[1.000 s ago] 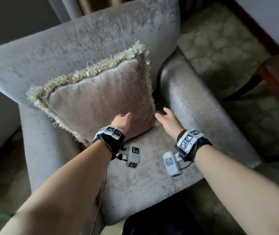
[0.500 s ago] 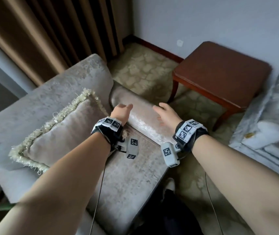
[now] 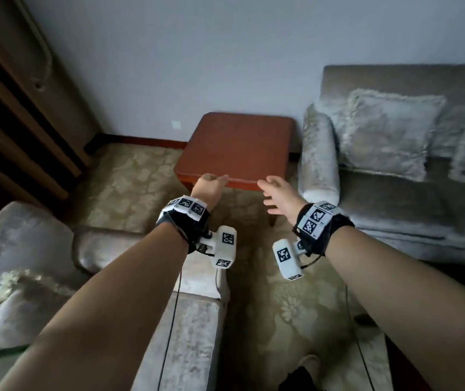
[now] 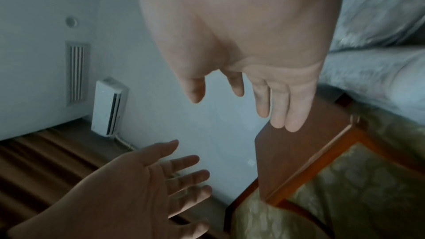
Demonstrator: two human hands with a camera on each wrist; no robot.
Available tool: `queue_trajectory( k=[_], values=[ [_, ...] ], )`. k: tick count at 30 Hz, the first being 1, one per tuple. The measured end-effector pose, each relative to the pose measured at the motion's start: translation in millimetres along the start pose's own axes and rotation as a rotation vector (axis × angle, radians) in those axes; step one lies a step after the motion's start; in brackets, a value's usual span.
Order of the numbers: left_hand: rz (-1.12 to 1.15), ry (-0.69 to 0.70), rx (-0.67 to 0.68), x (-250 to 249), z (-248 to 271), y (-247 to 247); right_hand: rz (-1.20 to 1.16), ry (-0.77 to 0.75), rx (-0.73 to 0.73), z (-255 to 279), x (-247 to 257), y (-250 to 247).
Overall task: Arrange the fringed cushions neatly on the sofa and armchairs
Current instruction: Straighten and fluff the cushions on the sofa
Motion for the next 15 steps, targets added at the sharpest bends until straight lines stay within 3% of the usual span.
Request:
queue_trajectory(
  k=[10, 15],
  values=[
    [-0.112, 0.148, 0.259, -169.5, -36.9, 258.6, -0.095, 0.101, -0.343, -41.1, -41.6, -278.6],
    [-0.199, 0.212, 0.384, -214.6, -46.1, 361.4, -0.118, 0.123, -0.438, -49.2, -62.3, -369.6]
  ],
)
Point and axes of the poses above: each hand's wrist, its own z-axis away from the middle knuckle, its own y-axis out of the palm, x = y × z, the point moved 7 cm from there along -z, towards the middle knuckle, and after that the axes turned 6 degrees about -y, right-handed, at the moved point
